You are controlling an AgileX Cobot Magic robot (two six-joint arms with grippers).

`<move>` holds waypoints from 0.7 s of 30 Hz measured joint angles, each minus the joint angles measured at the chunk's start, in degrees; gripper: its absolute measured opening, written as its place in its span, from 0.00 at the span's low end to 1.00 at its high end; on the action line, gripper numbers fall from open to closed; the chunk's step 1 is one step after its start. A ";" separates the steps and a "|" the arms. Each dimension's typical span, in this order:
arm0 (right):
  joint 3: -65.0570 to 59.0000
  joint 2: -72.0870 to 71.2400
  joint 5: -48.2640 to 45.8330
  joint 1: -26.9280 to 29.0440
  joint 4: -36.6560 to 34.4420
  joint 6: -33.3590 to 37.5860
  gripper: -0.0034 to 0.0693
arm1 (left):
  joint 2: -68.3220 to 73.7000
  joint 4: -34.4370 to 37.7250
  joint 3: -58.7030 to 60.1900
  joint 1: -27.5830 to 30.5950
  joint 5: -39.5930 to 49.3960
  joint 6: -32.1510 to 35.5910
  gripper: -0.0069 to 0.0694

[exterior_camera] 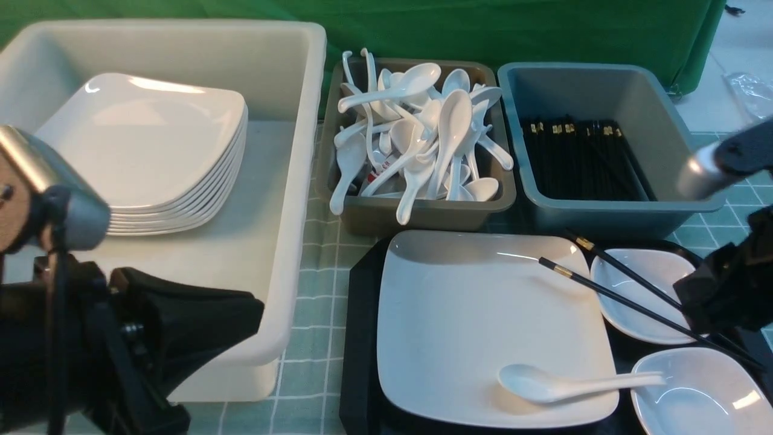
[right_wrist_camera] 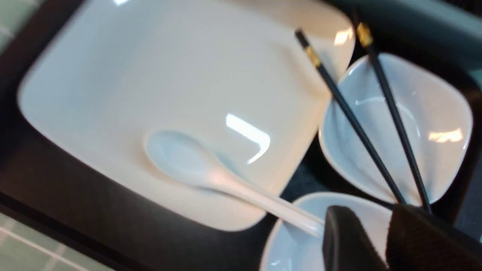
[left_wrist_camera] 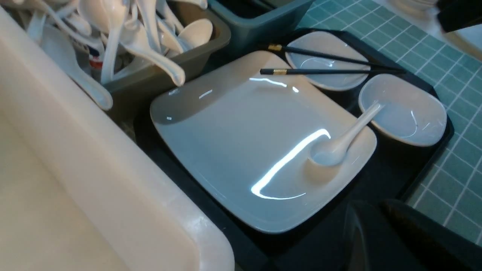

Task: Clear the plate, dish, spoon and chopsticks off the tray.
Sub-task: Use the right arm to grab a pair of chopsticks from the plate

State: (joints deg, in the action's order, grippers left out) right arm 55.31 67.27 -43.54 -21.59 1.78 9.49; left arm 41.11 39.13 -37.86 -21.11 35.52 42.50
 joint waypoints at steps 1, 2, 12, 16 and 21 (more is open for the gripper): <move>1.98 3.78 -1.76 1.73 -0.22 2.03 0.34 | -1.51 0.00 0.00 0.00 0.00 0.35 0.11; 3.35 6.65 -2.64 3.48 -0.39 4.01 0.34 | -2.79 0.00 0.00 0.00 0.00 0.42 0.11; 10.00 25.56 -2.93 14.36 -6.97 21.83 0.84 | -8.84 -2.06 0.00 0.00 0.23 0.55 0.11; 10.13 29.37 0.31 14.49 -7.29 23.30 0.92 | -8.84 -2.06 0.00 0.00 0.23 0.55 0.11; 10.18 32.42 2.90 14.49 -7.37 24.32 0.88 | -8.84 -2.45 0.00 0.00 0.23 0.55 0.11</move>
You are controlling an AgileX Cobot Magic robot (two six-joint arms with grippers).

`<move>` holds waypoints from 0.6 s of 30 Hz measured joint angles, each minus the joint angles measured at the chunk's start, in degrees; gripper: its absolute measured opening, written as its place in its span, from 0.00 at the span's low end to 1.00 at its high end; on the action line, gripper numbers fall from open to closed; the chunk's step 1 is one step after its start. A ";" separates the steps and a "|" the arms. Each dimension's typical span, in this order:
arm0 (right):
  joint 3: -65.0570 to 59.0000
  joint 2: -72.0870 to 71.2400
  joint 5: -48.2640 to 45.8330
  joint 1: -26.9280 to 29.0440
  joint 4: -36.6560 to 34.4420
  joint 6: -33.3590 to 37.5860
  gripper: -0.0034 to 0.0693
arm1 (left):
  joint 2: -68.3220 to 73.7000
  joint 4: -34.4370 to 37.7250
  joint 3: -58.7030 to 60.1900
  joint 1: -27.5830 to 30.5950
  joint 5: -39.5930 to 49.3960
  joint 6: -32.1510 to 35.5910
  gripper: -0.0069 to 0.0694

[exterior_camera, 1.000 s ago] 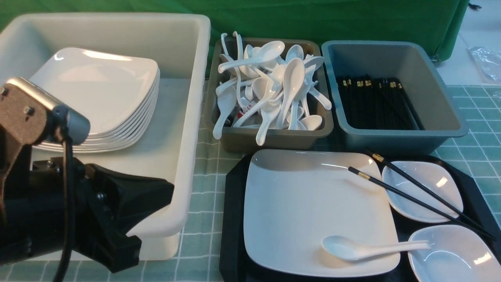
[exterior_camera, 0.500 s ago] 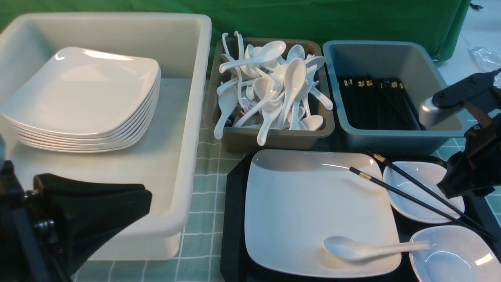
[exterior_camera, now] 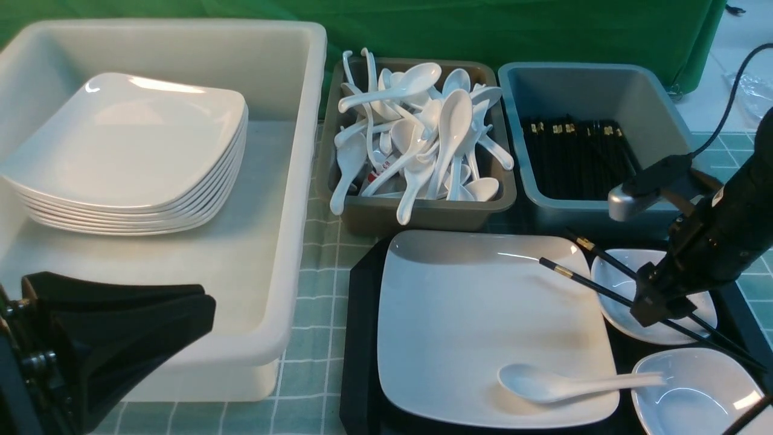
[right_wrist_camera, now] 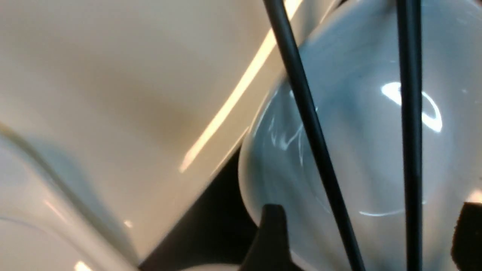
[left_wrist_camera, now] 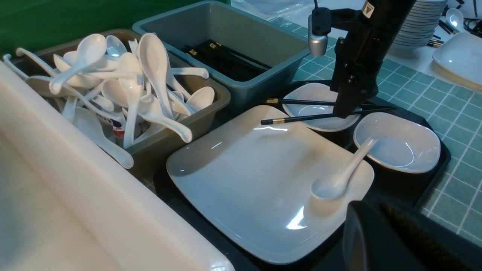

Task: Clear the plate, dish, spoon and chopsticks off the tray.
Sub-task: Use the right arm to grab a pair of chopsticks from the plate

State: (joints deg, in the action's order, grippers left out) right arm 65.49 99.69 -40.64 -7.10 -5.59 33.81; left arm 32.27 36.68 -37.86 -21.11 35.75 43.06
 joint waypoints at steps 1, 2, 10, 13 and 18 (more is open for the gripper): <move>0.00 1.00 0.63 0.00 0.00 0.12 0.87 | 0.00 -0.06 0.00 0.00 0.00 0.00 0.11; 0.00 1.80 1.25 0.00 0.00 0.29 0.87 | 0.00 -0.06 0.00 0.00 0.00 0.00 0.11; 0.00 4.85 5.44 0.00 0.63 1.57 0.86 | 0.00 -0.06 0.00 0.00 0.00 0.00 0.11; 0.00 5.15 6.95 0.00 0.89 1.58 0.86 | 0.00 -0.06 0.00 0.00 0.00 0.00 0.11; 0.00 5.15 8.76 0.00 1.03 2.01 0.86 | 0.00 -0.06 0.00 0.00 0.00 0.00 0.11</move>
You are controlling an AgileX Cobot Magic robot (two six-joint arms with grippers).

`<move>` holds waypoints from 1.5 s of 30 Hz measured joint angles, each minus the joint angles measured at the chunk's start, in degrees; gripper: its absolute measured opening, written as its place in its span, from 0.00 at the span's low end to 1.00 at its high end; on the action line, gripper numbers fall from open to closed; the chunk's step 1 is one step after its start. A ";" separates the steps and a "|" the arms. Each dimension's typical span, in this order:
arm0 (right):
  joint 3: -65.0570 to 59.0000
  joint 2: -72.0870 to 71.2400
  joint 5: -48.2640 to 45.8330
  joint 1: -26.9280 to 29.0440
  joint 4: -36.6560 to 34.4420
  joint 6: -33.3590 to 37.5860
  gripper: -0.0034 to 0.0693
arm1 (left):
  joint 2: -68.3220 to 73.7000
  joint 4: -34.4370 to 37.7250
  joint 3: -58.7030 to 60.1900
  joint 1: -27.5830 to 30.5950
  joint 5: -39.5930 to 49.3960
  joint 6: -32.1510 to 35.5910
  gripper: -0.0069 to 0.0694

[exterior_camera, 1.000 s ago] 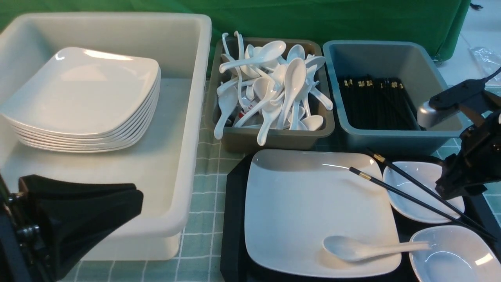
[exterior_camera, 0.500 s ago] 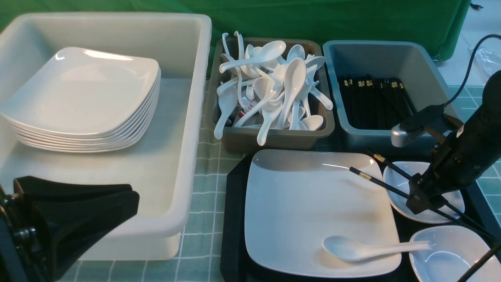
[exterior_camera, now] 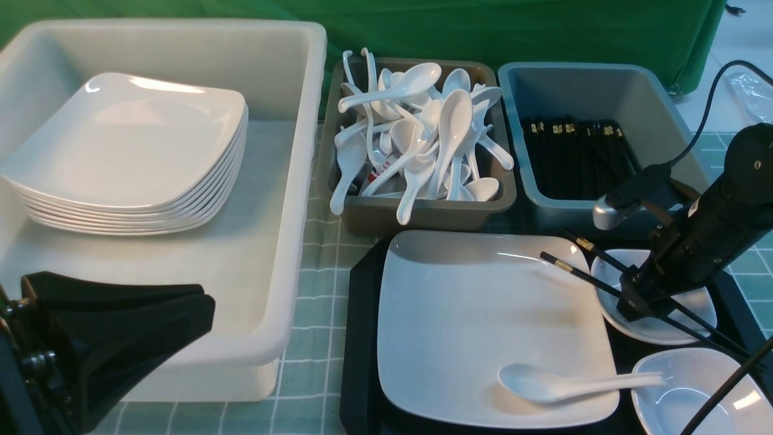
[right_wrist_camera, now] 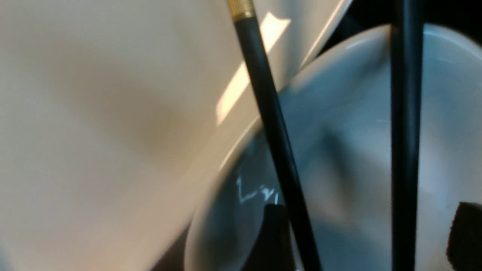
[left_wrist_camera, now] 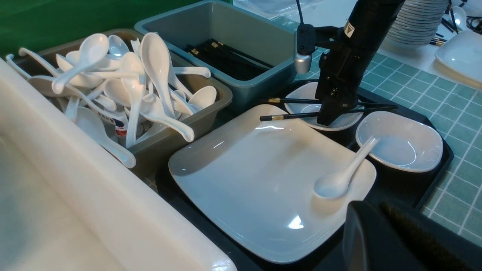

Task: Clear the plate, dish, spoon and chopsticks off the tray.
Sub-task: Use the right arm to grab a pair of chopsticks from the plate, then use the right arm to put the chopsticks into the small storage box on the right

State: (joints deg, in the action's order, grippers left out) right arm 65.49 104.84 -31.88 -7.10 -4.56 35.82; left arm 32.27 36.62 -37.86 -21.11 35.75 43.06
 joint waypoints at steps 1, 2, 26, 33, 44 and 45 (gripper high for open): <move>0.00 0.00 0.16 0.00 0.00 0.06 0.86 | 0.00 0.00 0.00 0.00 0.00 0.00 0.11; 0.00 0.00 0.44 0.00 0.00 0.68 0.86 | 0.00 0.00 0.00 0.00 0.00 0.00 0.11; 0.00 -0.77 -4.19 -0.07 0.02 7.18 0.23 | 0.00 0.00 0.00 0.00 0.18 -0.21 0.11; 0.08 -8.88 -8.41 -4.65 -2.29 15.64 0.23 | 0.00 0.00 0.00 0.00 -1.80 -0.21 0.11; 15.25 -10.53 10.48 -5.36 -4.71 -15.94 0.23 | 0.00 9.43 0.00 0.00 -9.23 8.45 0.11; 17.66 -8.18 13.41 -4.36 -4.83 -20.96 0.23 | 0.00 11.09 0.00 0.00 -9.73 10.48 0.11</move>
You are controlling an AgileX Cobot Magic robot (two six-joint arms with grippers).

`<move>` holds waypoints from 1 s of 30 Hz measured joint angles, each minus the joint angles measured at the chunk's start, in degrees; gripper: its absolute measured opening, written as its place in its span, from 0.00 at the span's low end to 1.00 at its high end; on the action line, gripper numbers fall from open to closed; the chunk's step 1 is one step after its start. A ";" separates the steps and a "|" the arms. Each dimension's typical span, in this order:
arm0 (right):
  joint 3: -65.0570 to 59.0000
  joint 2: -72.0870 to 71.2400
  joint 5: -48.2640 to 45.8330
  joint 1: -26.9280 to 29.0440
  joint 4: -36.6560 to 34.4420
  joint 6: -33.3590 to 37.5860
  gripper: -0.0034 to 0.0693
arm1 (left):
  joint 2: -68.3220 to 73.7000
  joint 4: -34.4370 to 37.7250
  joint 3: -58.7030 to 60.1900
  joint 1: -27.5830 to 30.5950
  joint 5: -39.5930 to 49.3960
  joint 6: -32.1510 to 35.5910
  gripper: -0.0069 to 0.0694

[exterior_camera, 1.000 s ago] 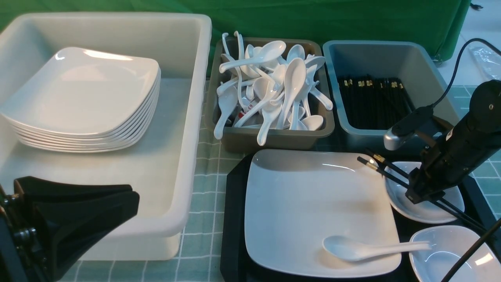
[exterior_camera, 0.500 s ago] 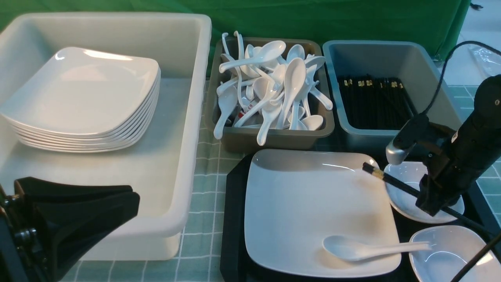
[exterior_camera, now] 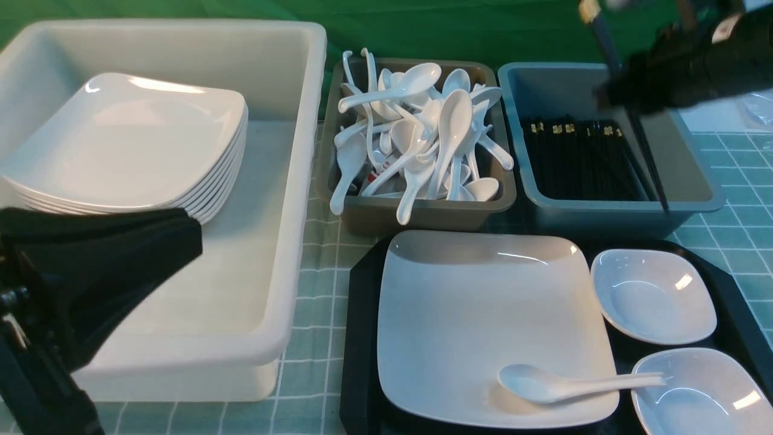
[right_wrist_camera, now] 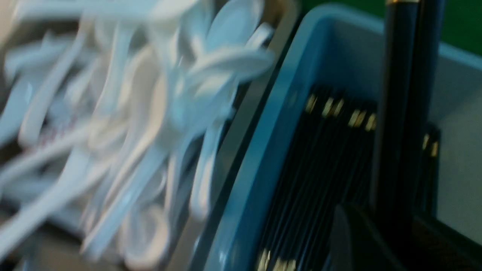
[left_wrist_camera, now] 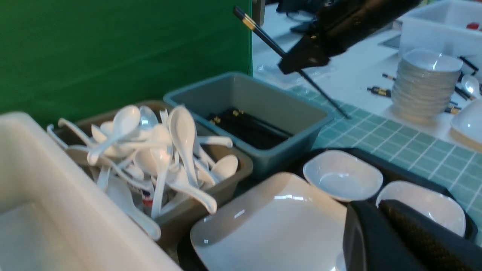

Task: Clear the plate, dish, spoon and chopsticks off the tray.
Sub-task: Use the right arm to put the chopsticks into the small storage box on the right

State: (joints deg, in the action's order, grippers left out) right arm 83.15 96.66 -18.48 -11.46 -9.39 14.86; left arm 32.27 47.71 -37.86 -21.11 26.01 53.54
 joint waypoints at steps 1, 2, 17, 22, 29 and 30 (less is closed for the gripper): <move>1.82 1.97 2.82 0.60 -0.11 -3.77 0.23 | 0.00 0.69 0.00 0.00 -0.01 1.04 0.11; 3.21 4.08 5.07 1.09 -0.11 -6.48 0.23 | 0.00 1.05 0.00 0.00 -0.01 1.69 0.11; 12.11 18.66 3.64 2.10 3.36 -13.99 0.64 | 0.00 0.37 0.00 0.00 1.12 2.95 0.11; 12.11 11.63 -9.03 2.10 7.83 -11.56 0.63 | 0.00 0.32 0.00 0.00 1.51 2.95 0.11; 4.70 -2.10 -30.29 0.33 10.78 -6.32 0.40 | 0.00 0.30 0.00 0.00 2.95 2.95 0.11; 0.74 -5.10 -32.02 -0.71 11.16 -4.78 0.39 | 0.00 0.30 0.00 0.00 3.70 2.95 0.11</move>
State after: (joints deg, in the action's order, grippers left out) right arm 83.89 91.56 -50.50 -12.17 1.77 10.08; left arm 32.27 48.01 -37.86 -21.11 29.72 56.49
